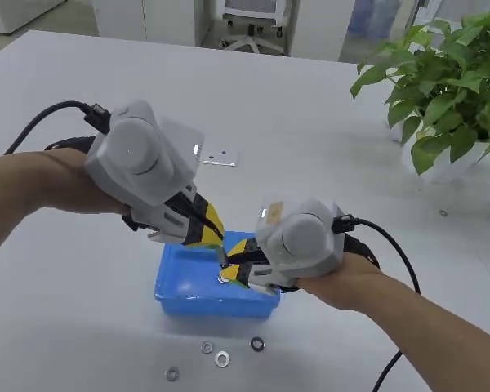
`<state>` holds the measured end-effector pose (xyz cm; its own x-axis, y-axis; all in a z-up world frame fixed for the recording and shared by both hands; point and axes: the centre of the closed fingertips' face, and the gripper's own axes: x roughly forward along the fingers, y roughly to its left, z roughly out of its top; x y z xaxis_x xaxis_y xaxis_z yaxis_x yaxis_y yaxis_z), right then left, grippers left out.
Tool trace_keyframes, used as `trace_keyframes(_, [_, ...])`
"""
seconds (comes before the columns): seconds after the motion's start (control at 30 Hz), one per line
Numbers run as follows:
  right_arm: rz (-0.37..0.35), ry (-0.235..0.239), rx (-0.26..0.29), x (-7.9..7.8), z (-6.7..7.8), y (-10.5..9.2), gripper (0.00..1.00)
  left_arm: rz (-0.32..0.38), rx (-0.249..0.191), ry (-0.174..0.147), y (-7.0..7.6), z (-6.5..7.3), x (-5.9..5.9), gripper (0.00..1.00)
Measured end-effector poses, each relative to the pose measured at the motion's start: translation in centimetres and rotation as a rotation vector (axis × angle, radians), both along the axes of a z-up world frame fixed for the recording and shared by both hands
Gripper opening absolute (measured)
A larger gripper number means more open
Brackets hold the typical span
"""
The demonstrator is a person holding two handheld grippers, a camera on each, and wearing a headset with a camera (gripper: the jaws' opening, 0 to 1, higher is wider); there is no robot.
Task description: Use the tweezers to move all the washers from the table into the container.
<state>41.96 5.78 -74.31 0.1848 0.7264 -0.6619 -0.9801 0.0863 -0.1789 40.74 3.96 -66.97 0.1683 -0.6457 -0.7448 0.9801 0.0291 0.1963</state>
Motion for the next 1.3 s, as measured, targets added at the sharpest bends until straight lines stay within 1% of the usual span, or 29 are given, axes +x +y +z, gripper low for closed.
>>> trace_keyframes(0.43, [-0.01,-0.024,0.006,-1.6,1.4,-0.4,0.11,-0.012,0.005,-0.022,-0.3,1.4,-1.7,0.06])
trace_keyframes(0.67, [-0.01,-0.033,0.01,-2.8,1.9,-0.3,0.11,-0.015,0.018,-0.025,-0.2,1.7,-2.8,0.06])
trace_keyframes(0.93, [-0.007,-0.028,0.01,-4.2,1.7,-0.3,0.11,-0.022,0.029,-0.022,-0.1,1.5,-4.3,0.06])
trace_keyframes(1.1, [0.003,-0.018,0.006,-5.4,1.3,-0.1,0.11,-0.024,0.035,-0.011,0.0,1.1,-5.4,0.06])
trace_keyframes(1.3, [0.014,-0.005,0.005,-6.5,0.8,0.2,0.11,-0.022,0.044,0.004,0.4,0.6,-6.5,0.06])
